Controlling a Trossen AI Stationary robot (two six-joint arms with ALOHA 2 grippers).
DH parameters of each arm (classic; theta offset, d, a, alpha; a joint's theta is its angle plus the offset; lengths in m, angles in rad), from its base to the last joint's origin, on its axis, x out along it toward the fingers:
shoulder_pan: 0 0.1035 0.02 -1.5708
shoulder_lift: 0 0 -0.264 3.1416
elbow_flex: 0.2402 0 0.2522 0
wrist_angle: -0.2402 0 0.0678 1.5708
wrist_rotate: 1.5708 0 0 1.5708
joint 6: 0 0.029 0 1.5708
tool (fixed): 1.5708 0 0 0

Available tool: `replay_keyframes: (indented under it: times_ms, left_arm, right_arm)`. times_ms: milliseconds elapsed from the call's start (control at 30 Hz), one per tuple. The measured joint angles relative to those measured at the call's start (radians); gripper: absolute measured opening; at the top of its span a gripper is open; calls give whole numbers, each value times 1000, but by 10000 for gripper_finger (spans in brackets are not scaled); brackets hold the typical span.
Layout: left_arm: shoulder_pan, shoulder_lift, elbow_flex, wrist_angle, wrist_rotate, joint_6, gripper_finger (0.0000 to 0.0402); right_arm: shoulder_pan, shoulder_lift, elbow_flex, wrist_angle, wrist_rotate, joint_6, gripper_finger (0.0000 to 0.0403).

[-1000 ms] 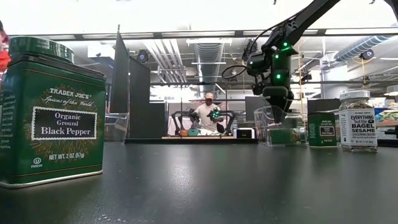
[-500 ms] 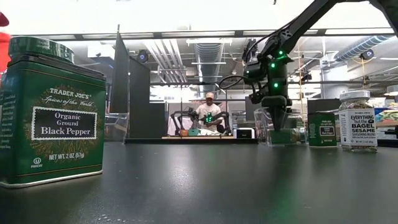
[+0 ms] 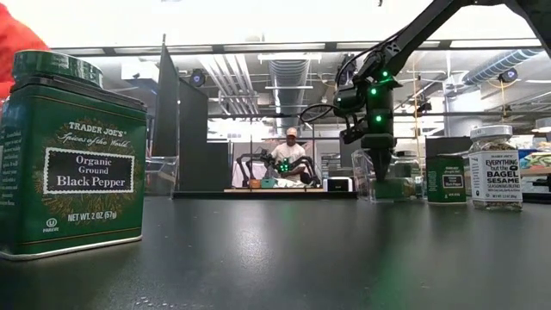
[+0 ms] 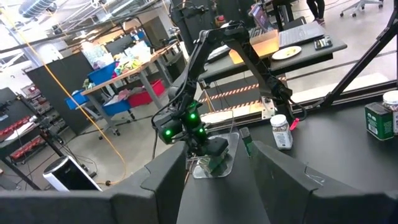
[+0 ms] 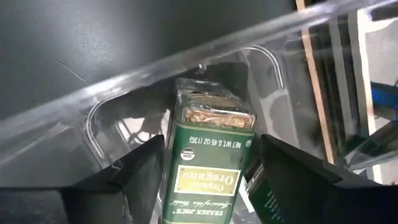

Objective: Sort spices by type
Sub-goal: Put the top green seasoning bottle into the top right transparent bin

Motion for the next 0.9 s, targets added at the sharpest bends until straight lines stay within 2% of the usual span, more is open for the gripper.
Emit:
replay_keyframes:
  times_ms: [533, 900]
  left_arm:
    - [0, 0, 0, 0, 0, 3, 166]
    - [0, 0, 0, 1, 0, 4, 166]
  right_arm:
    - [-25, 2, -12, 6, -14, 4, 212]
    - [-29, -4, 13, -14, 20, -2, 121]
